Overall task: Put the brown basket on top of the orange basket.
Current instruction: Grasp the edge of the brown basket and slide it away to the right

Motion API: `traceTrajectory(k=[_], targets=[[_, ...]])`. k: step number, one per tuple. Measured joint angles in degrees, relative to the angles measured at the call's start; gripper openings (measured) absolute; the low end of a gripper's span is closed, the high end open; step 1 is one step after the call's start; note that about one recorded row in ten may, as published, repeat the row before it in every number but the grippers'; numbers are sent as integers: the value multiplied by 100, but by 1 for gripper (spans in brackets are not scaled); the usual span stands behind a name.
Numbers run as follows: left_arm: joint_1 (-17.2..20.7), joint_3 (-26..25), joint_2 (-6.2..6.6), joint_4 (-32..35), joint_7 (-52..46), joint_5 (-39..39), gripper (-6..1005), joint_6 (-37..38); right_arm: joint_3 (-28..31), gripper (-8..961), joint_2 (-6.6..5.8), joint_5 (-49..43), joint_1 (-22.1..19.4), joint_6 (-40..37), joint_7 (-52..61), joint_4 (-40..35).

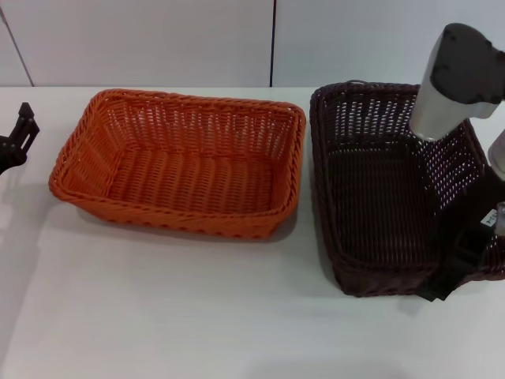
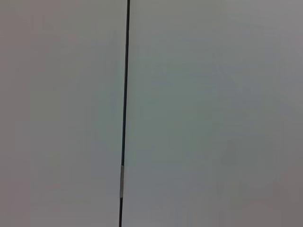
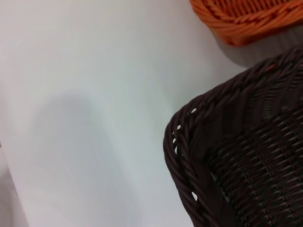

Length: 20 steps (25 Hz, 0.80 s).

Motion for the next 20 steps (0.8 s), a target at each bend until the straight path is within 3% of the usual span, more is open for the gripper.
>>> traceTrajectory(k=[11,20], targets=[[24,0,11,6,0,0,800,1,-377,822,198,-33,66,514,-59,-749],[53,-12,18,-7,0,0,801,5,-473,799,211,-171,54,826,34,-994]])
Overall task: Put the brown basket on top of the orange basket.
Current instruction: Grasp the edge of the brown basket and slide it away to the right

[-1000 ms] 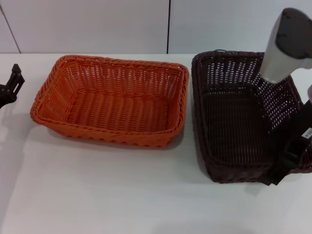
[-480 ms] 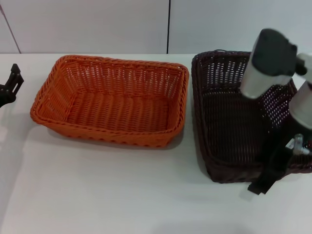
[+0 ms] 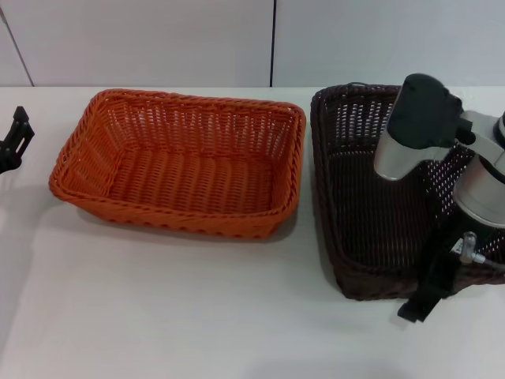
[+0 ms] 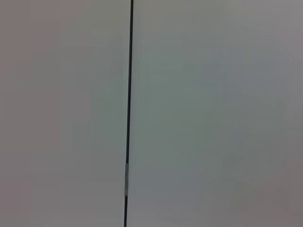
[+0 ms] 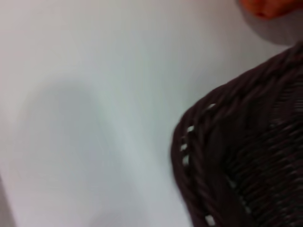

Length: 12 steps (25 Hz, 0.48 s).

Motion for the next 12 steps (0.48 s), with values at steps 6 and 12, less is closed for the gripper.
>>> traceTrajectory(k=[6,12], targets=[[25,-66,1,-19,0,0,801,24,79,727,2,-230,31,91,79,24],[27,-66,1,-20,0,0,801,30,1,621,14,-216,-2,121,47,52]])
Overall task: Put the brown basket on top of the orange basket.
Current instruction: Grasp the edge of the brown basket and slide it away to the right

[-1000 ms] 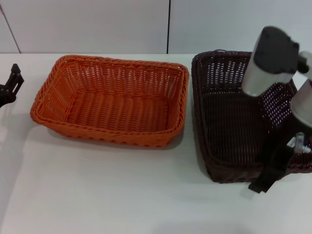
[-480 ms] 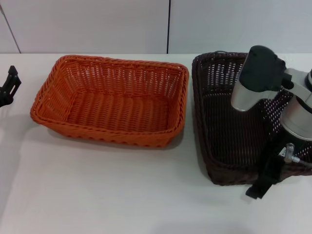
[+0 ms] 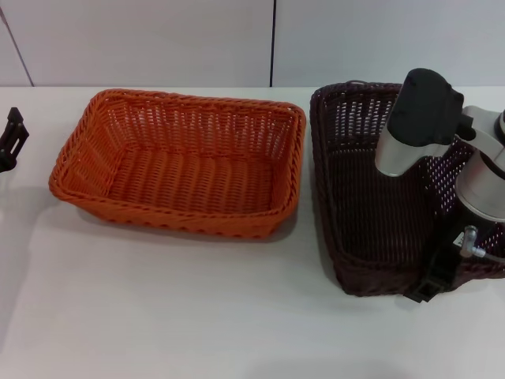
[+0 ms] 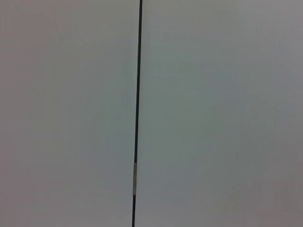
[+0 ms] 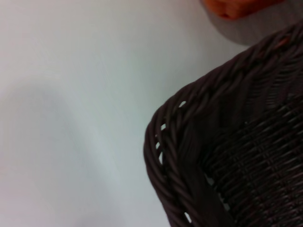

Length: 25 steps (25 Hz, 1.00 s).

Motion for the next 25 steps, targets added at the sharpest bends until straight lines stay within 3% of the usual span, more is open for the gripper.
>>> traceTrajectory(k=[4,9,25], targets=[[0,-4,0,0,0,0,801,0,-3,436,21,11,-30,-44,-7,75],[0,-31,0,-1,0,0,801,0,18,292,43,-44,-176,-327,41,671],[52,-97,0,13,0,-1,801,99,17,181,132,-650,-364,-1460,784,2433]])
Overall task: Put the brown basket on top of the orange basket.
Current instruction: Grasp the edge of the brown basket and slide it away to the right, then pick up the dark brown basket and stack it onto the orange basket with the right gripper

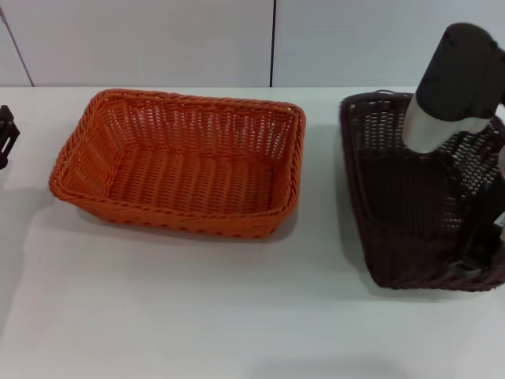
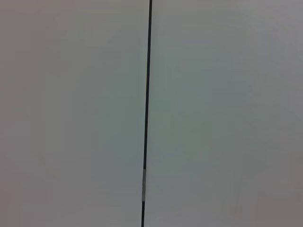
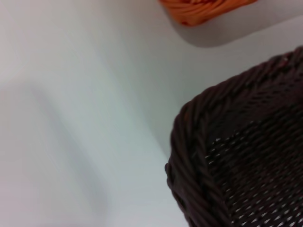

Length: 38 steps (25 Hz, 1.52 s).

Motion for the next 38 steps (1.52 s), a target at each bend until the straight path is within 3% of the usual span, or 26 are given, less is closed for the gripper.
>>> traceTrajectory(k=[18,26,30,32,38], targets=[[0,-44,1,-8,0,0,801,24,-74,159,42,-794,334,-495,89,1263],[0,-53,8,-14,0,0,801,22,-602,160,37,-863,563,-435,-174,1566],[-5,-54,9,-13,0,3,800,22,-1095,160,40,-1023,457,31,-400,1838],[6,-54,6,-13,0,3,800,22,-1576,159,48,-1282,217,657,-629,1925],[28,-53,8,-13,-115,0,800,37,-1827,159,56,-1451,77,1287,-853,1856]])
